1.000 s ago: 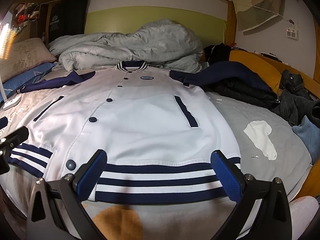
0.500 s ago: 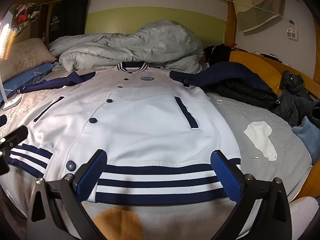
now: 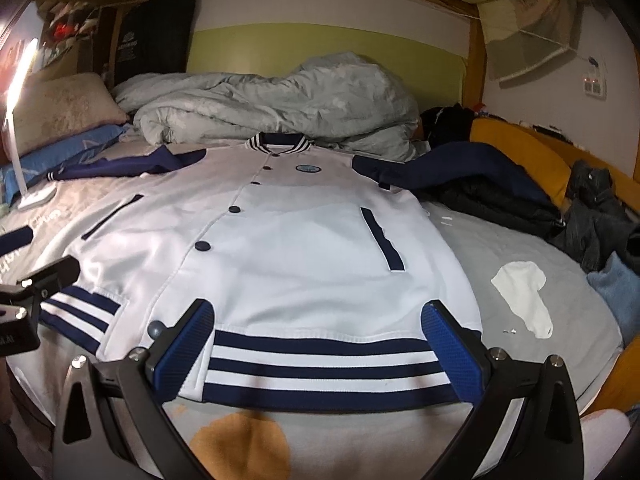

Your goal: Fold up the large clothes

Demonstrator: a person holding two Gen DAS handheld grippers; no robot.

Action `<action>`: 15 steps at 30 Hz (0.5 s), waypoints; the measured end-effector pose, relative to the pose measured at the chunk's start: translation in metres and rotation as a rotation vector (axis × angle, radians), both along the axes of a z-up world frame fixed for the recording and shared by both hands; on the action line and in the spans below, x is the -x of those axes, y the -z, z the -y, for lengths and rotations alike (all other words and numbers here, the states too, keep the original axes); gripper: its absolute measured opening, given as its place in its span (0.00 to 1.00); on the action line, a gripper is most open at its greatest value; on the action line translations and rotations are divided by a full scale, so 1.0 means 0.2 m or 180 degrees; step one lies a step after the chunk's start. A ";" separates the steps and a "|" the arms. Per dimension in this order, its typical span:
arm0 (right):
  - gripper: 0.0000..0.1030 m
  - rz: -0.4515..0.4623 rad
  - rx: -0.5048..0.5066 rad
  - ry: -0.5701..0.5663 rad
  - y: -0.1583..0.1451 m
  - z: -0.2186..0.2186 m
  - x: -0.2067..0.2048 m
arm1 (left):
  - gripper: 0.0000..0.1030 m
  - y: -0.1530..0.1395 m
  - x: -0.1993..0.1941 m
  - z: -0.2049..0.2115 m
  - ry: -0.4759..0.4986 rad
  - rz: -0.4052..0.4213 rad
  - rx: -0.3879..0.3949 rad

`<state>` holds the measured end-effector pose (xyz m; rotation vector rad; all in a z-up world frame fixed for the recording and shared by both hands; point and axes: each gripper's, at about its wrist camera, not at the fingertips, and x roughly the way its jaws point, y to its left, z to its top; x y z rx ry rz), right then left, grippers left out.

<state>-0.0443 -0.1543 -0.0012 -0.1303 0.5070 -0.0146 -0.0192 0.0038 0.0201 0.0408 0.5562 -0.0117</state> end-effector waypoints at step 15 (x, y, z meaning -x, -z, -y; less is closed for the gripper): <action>1.00 -0.0033 -0.0163 0.0049 0.01 0.04 -0.01 | 1.00 0.01 0.00 0.02 -0.0101 0.0019 -0.0154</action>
